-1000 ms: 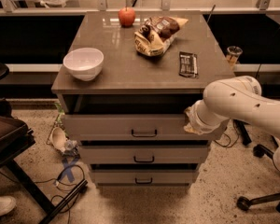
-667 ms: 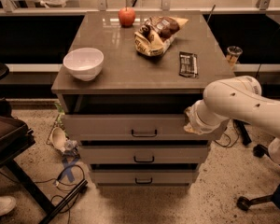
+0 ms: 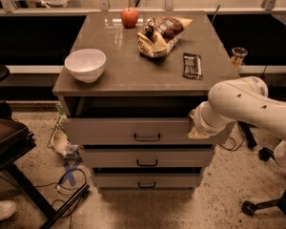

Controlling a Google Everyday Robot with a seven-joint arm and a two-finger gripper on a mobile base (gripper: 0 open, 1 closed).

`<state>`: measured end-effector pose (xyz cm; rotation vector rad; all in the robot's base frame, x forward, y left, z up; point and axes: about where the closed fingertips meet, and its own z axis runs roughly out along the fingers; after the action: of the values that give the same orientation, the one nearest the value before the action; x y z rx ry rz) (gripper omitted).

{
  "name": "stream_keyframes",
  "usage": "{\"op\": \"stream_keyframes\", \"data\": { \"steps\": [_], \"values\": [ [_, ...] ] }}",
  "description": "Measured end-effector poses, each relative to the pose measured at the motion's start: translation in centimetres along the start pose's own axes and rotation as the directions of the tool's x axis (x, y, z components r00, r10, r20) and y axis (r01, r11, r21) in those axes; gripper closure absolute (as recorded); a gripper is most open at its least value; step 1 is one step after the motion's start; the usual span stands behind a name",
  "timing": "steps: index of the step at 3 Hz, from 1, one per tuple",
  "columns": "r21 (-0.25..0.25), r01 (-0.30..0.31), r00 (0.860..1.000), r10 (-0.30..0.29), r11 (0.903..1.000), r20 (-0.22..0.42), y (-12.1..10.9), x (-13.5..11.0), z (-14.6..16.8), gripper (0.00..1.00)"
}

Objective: Open top drawer

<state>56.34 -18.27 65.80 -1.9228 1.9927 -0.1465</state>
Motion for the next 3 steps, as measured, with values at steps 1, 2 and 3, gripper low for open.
{"op": "stream_keyframes", "data": {
  "steps": [1, 2, 3],
  "values": [
    [0.0, 0.0, 1.0, 0.0, 1.0, 0.0, -0.02, -0.01, -0.05, 0.04],
    [-0.001, 0.001, 1.0, -0.001, 1.0, 0.0, 0.02, -0.03, -0.02, 0.0],
    [-0.001, 0.001, 1.0, -0.001, 1.0, 0.0, 0.03, -0.03, -0.02, 0.0]
  ]
}}
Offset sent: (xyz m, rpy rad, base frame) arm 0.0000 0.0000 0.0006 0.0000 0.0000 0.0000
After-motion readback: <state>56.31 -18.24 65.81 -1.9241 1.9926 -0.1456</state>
